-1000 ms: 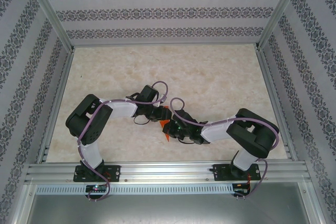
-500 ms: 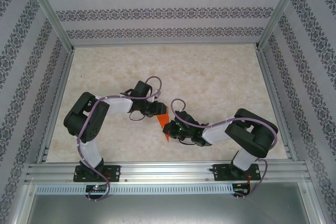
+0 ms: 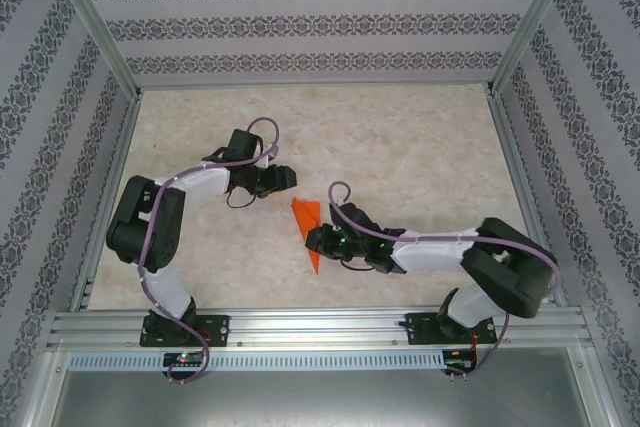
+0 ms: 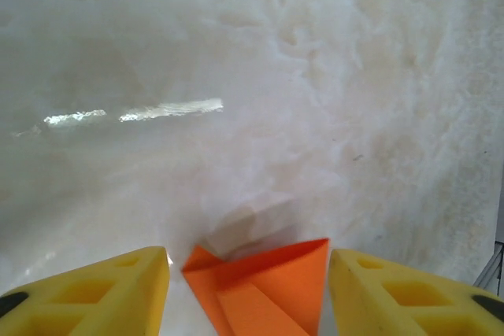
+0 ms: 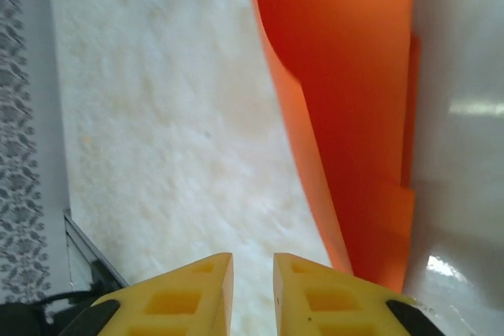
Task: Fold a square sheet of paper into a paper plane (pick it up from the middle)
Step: Fold the wing for the fifth time at the center of the table, then turn over the paper plane at the center of the table.
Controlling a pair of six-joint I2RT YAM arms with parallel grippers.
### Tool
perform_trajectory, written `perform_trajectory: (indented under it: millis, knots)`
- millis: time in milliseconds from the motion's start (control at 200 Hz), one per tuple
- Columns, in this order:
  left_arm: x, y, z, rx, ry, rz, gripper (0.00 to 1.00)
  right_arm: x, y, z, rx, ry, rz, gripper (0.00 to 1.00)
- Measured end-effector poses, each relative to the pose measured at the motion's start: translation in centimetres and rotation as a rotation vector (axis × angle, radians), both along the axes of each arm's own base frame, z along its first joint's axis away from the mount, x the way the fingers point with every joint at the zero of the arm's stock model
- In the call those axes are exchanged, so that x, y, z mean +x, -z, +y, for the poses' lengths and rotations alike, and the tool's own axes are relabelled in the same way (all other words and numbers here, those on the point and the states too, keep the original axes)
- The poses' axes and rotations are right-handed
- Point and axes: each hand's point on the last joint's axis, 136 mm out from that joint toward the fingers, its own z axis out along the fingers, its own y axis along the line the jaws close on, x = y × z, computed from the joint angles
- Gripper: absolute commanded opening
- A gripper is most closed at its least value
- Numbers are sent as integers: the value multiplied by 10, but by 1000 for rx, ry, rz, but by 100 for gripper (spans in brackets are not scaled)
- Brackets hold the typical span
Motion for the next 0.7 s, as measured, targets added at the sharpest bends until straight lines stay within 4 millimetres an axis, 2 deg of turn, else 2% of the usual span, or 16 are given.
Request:
perform_trajectory:
  millis: [65, 140, 295, 380, 555, 699]
  knots:
    - [-6, -12, 4, 40, -14, -16, 63, 12, -10, -14, -20, 55, -39, 30]
    - [-17, -20, 4, 116, -18, -25, 65, 23, -13, -31, -59, 108, -60, 31]
    - [-54, -13, -16, 328, 53, -17, 69, 33, 0, -61, -155, 186, -52, 34]
    - [-66, -7, -24, 437, 85, -11, 72, 31, 9, -71, -184, 203, -42, 36]
    - [-71, 6, -20, 572, 76, 10, 78, 20, 25, -83, -224, 204, -16, 37]
    - [-71, 8, -27, 599, 88, 15, 78, 20, 30, -78, -219, 188, -10, 39]
